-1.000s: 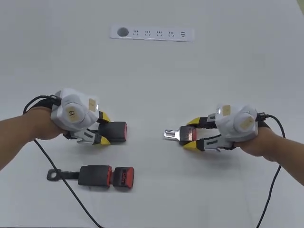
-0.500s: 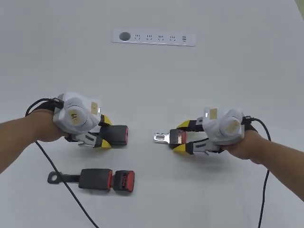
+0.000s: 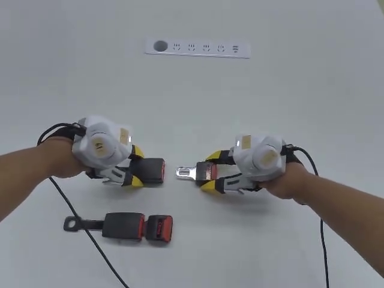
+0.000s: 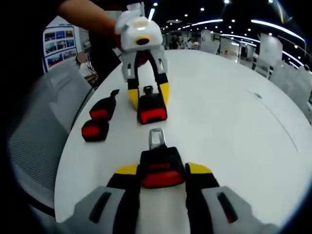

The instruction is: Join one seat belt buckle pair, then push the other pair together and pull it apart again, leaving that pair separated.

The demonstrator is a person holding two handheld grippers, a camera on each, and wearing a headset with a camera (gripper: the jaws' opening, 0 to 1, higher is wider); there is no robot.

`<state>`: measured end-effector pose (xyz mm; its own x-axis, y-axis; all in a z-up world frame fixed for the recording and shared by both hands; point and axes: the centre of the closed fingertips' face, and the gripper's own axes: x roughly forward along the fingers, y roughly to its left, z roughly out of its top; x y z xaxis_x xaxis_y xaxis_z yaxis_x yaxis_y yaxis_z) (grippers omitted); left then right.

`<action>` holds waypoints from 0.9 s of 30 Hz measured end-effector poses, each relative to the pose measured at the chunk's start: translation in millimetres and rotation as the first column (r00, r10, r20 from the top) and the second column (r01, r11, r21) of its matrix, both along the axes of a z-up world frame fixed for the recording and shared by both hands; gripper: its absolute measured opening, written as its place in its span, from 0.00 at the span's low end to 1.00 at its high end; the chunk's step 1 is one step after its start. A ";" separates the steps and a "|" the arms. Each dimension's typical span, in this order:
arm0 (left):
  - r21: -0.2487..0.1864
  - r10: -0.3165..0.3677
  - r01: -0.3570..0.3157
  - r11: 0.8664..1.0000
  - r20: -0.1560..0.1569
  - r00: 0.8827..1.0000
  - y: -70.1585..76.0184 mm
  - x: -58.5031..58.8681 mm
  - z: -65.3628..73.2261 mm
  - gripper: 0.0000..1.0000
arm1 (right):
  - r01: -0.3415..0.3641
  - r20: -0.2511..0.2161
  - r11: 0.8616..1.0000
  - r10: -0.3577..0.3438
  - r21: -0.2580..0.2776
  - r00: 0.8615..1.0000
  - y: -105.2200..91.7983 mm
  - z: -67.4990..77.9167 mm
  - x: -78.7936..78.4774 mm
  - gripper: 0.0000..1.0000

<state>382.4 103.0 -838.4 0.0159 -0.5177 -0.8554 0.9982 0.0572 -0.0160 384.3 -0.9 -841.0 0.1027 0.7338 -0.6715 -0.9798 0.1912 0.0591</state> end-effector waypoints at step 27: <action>0.020 -0.035 0.035 0.999 0.011 0.999 0.3 2.5 -4.1 0.33 | -0.020 -0.016 1.000 0.020 0.006 1.000 35.6 -1.0 1.4 0.36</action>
<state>384.9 103.4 -842.5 0.0084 -0.5010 -0.8654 0.9997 0.0228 -0.0035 385.7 34.7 -842.0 0.0766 0.7394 -0.6689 -0.9823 0.1709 0.0763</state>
